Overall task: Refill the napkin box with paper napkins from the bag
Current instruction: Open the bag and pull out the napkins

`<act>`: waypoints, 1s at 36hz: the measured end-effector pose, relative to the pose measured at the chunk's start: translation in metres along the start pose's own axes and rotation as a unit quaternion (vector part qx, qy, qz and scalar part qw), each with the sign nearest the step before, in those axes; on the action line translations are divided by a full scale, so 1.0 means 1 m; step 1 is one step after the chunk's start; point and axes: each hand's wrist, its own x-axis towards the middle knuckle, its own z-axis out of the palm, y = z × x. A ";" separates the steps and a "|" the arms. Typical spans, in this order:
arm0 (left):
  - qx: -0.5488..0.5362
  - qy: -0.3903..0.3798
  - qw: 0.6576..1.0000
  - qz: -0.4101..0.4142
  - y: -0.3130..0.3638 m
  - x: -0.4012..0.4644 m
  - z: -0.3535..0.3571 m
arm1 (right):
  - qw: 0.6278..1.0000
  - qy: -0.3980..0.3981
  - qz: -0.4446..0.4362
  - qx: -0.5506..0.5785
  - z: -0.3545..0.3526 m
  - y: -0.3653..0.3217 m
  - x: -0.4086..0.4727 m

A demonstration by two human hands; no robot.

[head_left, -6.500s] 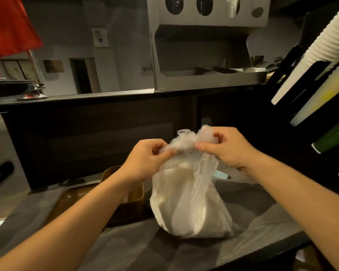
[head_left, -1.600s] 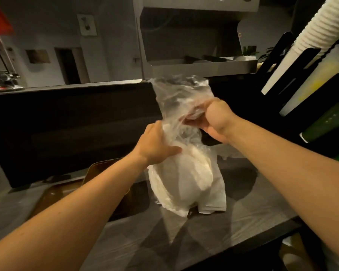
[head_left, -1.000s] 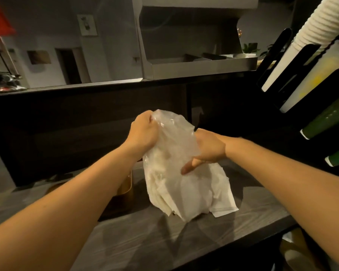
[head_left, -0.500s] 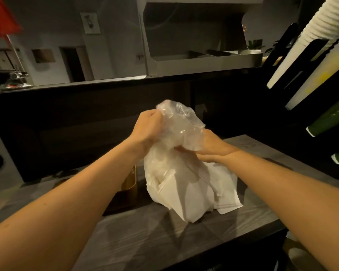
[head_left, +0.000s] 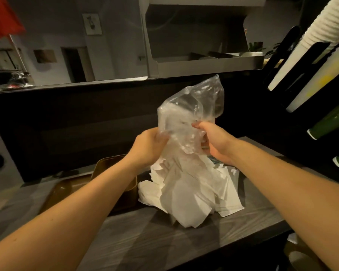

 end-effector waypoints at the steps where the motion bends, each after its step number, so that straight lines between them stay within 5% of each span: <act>1: -0.023 0.017 1.000 0.003 0.002 0.002 -0.001 | 1.000 0.011 -0.009 0.002 0.000 -0.001 0.001; 10: -0.163 0.089 0.983 0.005 0.023 0.010 -0.011 | 0.992 0.071 -0.099 0.035 0.007 -0.011 0.001; 19: -0.233 0.079 0.969 -0.020 0.028 0.007 -0.006 | 0.994 0.080 -0.070 0.027 0.013 -0.007 -0.001; 26: -0.112 0.006 0.991 -0.069 0.008 0.012 0.000 | 0.994 0.041 -0.072 -0.068 0.007 -0.009 -0.004; 31: 0.031 -0.079 0.993 -0.083 0.007 0.003 0.006 | 0.978 0.005 0.020 -0.209 0.006 0.000 -0.005; 36: -0.012 0.006 0.999 -0.049 0.007 0.007 0.002 | 0.980 0.001 0.005 -0.200 0.007 0.000 -0.007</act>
